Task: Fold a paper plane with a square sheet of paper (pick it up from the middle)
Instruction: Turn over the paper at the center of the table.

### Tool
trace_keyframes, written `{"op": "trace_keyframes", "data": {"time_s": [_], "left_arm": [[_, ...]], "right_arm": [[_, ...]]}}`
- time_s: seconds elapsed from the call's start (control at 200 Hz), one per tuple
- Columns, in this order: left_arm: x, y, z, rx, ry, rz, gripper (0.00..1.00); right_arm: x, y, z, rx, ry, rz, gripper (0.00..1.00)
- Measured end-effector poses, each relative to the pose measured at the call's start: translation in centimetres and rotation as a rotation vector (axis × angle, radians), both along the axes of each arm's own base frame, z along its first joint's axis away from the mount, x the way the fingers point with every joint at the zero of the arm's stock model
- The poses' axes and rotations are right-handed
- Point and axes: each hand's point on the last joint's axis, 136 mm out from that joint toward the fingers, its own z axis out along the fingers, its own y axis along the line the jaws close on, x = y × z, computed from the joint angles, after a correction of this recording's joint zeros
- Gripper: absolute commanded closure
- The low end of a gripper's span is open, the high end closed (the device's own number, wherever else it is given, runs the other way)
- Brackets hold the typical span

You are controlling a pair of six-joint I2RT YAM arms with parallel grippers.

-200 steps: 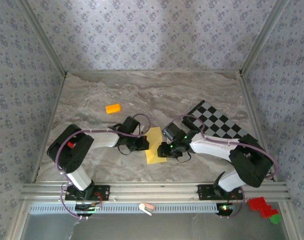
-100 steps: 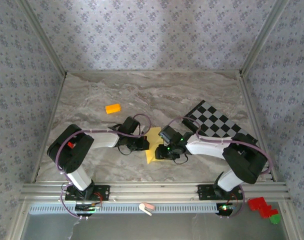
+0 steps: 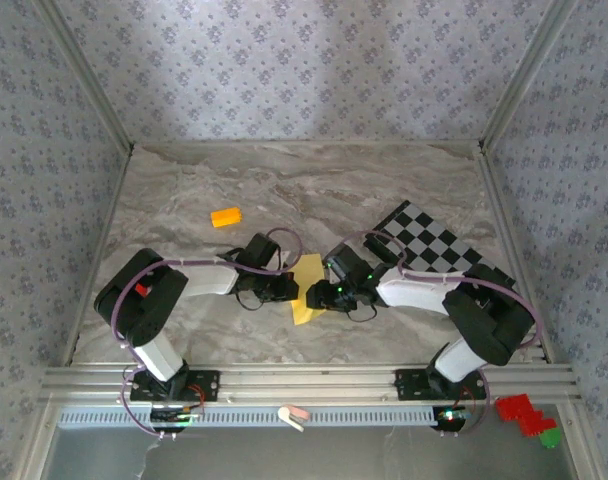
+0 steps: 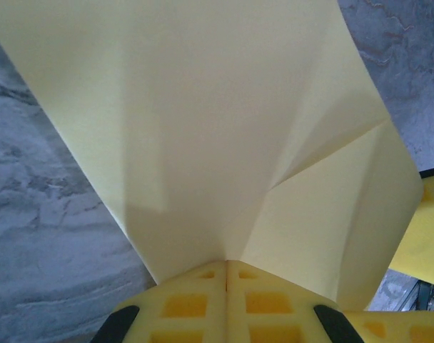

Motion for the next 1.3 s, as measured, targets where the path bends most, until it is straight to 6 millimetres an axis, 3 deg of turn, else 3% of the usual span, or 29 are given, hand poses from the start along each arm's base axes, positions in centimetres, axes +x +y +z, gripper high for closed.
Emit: {"op": "trace_keyframes", "data": {"time_s": [0.735, 0.974, 1.299], "left_arm": [[0.0, 0.0, 0.0, 0.0, -0.002, -0.003, 1.0], [0.0, 0.0, 0.0, 0.001, -0.003, -0.004, 1.0], [-0.1, 0.0, 0.0, 0.001, -0.006, -0.009, 1.0]], "right_arm": [[0.7, -0.6, 0.6, 0.075, -0.049, 0.018, 0.51], [-1.1, -0.7, 0.1, 0.111, -0.016, -0.018, 0.58], [-1.7, -1.4, -0.2, 0.107, -0.013, -0.088, 0.78]]}}
